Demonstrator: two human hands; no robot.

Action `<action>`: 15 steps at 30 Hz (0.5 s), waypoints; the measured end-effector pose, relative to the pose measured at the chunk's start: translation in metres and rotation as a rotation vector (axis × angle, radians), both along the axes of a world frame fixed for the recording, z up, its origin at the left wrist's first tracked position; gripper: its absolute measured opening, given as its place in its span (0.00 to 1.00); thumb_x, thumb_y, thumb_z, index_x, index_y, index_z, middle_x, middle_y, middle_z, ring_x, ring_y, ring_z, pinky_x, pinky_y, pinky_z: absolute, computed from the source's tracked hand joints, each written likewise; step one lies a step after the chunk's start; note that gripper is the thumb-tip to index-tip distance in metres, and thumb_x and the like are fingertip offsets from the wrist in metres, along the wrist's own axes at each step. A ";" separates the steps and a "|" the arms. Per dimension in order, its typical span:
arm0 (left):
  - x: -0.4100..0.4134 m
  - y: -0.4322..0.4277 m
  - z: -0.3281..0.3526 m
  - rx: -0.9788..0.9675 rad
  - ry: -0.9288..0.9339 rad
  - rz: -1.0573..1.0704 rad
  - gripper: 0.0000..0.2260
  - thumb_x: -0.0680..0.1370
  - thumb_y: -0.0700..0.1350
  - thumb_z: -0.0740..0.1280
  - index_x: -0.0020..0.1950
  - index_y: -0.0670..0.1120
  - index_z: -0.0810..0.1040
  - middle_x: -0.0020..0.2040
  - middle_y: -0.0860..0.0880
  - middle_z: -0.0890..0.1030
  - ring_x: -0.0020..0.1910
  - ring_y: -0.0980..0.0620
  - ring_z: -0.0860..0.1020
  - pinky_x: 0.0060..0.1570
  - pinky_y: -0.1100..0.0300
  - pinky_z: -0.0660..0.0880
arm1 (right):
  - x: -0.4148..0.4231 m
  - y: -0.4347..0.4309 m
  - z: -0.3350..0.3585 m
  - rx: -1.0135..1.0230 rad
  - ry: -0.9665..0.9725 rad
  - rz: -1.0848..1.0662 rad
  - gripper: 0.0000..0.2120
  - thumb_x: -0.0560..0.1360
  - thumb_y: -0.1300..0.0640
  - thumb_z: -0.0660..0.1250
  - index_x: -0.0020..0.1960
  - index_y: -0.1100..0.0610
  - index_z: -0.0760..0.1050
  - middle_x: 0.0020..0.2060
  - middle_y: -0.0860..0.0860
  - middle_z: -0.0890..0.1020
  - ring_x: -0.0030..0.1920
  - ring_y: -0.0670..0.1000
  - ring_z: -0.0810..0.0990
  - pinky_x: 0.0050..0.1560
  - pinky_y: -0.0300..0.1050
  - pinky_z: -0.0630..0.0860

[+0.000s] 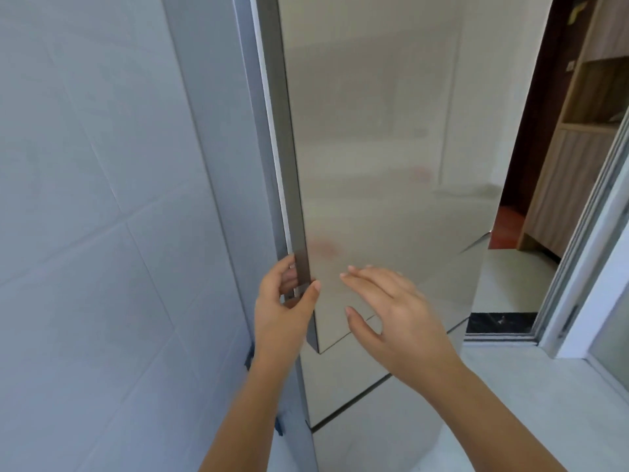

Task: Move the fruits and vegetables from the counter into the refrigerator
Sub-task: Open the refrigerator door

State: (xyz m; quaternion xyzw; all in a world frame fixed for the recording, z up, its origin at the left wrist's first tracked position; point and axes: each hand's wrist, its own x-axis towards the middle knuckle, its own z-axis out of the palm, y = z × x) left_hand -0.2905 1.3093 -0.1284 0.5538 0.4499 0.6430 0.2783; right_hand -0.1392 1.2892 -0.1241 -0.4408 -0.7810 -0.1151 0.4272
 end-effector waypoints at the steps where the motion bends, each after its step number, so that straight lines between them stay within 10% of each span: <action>1: 0.003 -0.006 -0.001 0.005 0.009 -0.016 0.20 0.73 0.35 0.69 0.59 0.52 0.71 0.51 0.52 0.78 0.49 0.66 0.76 0.45 0.74 0.72 | 0.002 -0.008 0.000 0.001 -0.004 -0.012 0.18 0.72 0.53 0.60 0.57 0.58 0.78 0.54 0.52 0.81 0.55 0.53 0.78 0.56 0.53 0.75; 11: 0.041 -0.077 -0.015 0.069 0.144 -0.276 0.24 0.75 0.37 0.67 0.61 0.62 0.66 0.61 0.52 0.75 0.62 0.59 0.71 0.61 0.55 0.72 | 0.031 -0.101 0.002 0.012 -0.027 -0.156 0.16 0.73 0.54 0.61 0.58 0.59 0.77 0.55 0.52 0.80 0.56 0.53 0.78 0.56 0.50 0.74; 15: 0.061 -0.098 -0.019 0.092 0.145 -0.430 0.22 0.74 0.41 0.66 0.61 0.62 0.67 0.61 0.59 0.73 0.62 0.63 0.71 0.61 0.62 0.70 | 0.042 -0.132 0.009 0.012 -0.015 -0.212 0.16 0.73 0.53 0.62 0.57 0.58 0.77 0.54 0.52 0.80 0.55 0.51 0.78 0.54 0.49 0.74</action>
